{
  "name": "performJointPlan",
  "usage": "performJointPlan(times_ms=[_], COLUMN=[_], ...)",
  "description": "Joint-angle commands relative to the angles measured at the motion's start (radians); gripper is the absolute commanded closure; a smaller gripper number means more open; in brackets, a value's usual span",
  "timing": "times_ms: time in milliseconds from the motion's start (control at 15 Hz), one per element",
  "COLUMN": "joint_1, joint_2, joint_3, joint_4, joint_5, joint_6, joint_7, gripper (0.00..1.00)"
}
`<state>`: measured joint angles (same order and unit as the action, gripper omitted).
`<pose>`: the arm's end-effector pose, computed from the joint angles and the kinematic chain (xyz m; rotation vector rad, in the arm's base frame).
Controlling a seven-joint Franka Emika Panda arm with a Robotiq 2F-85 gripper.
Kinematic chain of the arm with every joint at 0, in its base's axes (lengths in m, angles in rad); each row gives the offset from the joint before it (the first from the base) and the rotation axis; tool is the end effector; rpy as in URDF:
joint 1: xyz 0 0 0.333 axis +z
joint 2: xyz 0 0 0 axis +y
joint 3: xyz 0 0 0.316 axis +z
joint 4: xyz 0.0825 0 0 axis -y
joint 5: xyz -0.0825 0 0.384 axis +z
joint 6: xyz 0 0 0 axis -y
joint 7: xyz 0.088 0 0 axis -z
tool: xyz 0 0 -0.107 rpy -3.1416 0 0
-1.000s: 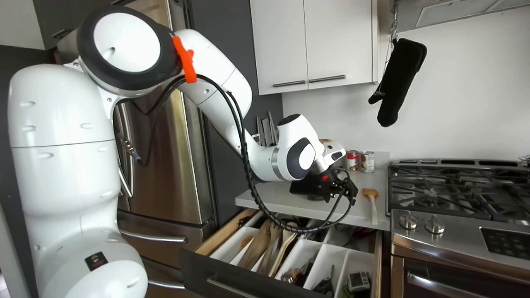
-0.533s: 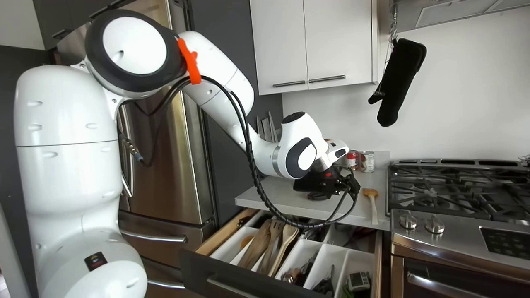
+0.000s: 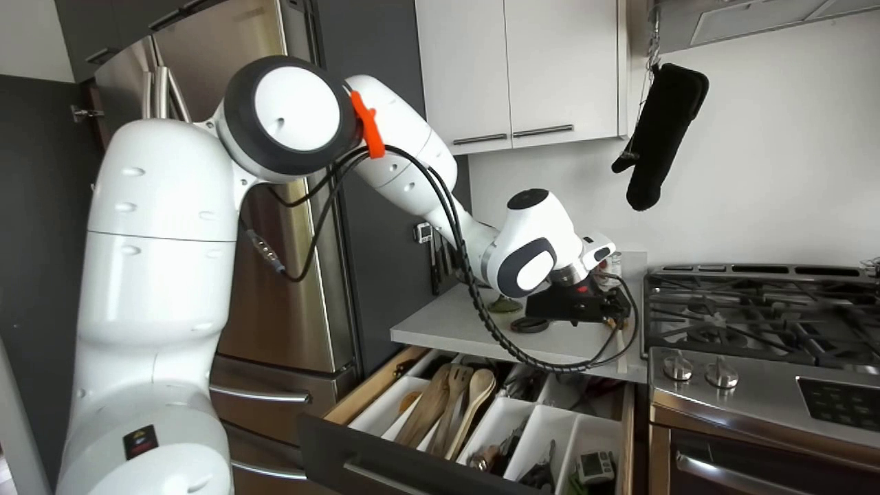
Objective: Move the spoon within the drawer to the right then put the stirring spoon into the drawer
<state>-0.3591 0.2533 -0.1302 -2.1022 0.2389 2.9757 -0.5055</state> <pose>0.5426 -0.3032 0.3698 2.7820 -0.2682 0.8449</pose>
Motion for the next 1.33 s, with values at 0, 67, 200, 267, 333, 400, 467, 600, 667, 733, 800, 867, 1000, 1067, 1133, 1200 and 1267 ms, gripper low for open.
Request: performJointPlan(times_ms=[0, 67, 200, 267, 333, 400, 467, 600, 667, 733, 800, 867, 1000, 1067, 1133, 1200, 1267], joint_1=[-0.134, -0.154, -0.199, -0.221, -0.232, -0.246, -0.258, -0.273, -0.279, -0.284, -0.28, -0.278, -0.272, -0.268, -0.281, -0.286, -0.29], joint_2=[0.102, 0.13, 0.177, 0.196, 0.22, 0.24, 0.264, 0.294, 0.308, 0.319, 0.33, 0.341, 0.356, 0.364, 0.371, 0.38, 0.388], joint_3=[0.108, 0.122, 0.163, 0.187, 0.198, 0.215, 0.233, 0.258, 0.273, 0.285, 0.288, 0.293, 0.296, 0.295, 0.31, 0.317, 0.323], joint_4=[0.13, 0.162, 0.218, 0.245, 0.271, 0.295, 0.322, 0.355, 0.37, 0.381, 0.391, 0.402, 0.418, 0.425, 0.43, 0.44, 0.447], joint_5=[0.14, 0.158, 0.193, 0.208, 0.21, 0.215, 0.218, 0.217, 0.216, 0.214, 0.208, 0.204, 0.196, 0.193, 0.155, 0.151, 0.15], joint_6=[-0.05, -0.053, -0.066, -0.077, -0.074, -0.076, -0.077, -0.084, -0.087, -0.087, -0.085, -0.082, -0.085, -0.084, -0.083, -0.092, -0.1], joint_7=[-0.159, -0.181, -0.237, -0.267, -0.279, -0.295, -0.307, -0.314, -0.318, -0.321, -0.31, -0.304, -0.296, -0.29, -0.261, -0.263, -0.262], gripper=[0.0, 0.0, 0.0, 0.0, 0.0, 0.0, 0.0, 0.0, 0.0, 0.0, 0.0, 0.0, 0.0, 0.0, 0.05, 0.12, 0.29])
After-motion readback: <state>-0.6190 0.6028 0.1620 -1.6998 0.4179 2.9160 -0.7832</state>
